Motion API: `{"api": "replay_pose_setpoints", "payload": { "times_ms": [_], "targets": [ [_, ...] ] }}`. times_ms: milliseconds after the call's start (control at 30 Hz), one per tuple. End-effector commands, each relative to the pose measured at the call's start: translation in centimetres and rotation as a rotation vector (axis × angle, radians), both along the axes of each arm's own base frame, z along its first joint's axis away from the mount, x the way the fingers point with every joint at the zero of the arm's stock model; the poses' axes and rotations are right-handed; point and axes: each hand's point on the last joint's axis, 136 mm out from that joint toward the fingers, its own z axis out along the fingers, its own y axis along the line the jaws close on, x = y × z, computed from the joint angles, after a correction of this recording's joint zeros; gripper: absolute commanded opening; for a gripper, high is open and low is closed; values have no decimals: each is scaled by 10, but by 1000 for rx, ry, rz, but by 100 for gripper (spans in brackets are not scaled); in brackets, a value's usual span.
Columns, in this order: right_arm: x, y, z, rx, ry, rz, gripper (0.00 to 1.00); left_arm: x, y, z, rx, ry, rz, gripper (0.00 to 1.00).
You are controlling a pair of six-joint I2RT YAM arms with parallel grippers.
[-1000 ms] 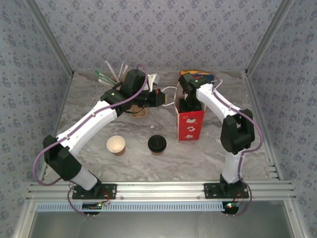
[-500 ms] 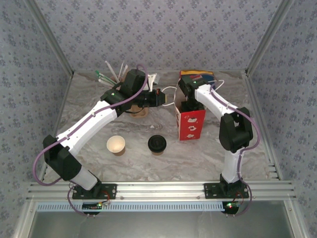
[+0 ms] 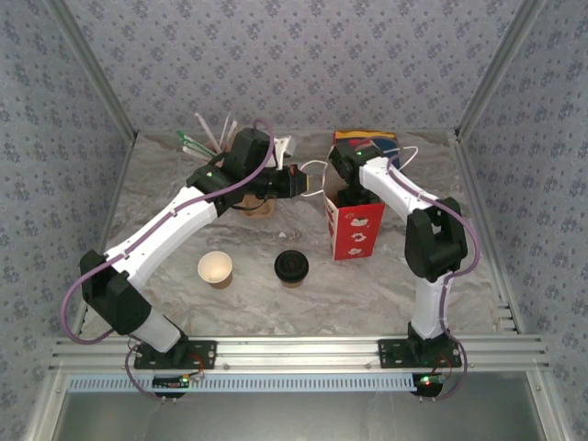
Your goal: Pack the takeout coffee
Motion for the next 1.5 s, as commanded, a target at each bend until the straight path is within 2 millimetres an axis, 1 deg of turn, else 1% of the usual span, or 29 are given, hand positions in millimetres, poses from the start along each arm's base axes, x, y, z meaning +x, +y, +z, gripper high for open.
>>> {"api": "replay_pose_setpoints", "payload": {
  "times_ms": [0, 500, 600, 833, 1033, 1333, 1467],
  "targets": [
    [-9, -8, -9, -65, 49, 22, 10, -4, 3, 9, -7, -13, -11, 0],
    [-10, -12, -14, -106, 59, 28, 10, -4, 4, 9, -5, -14, -9, 0],
    [-10, -10, -12, -103, 56, 31, 10, -3, 4, 8, -4, -11, -8, 0],
    [-7, 1, 4, -78, 25, 45, 10, -2, 1, 8, -9, -9, -13, 0],
    [-6, 9, 12, -70, 12, 57, 10, -3, 1, 7, -4, -9, -14, 0],
    [-9, 8, 17, -71, 7, 56, 10, -1, 1, 5, -4, -3, -12, 0],
    [-11, 6, 14, -56, 15, 45, 10, -2, 0, 4, -4, 0, -13, 0]
  ]
}}
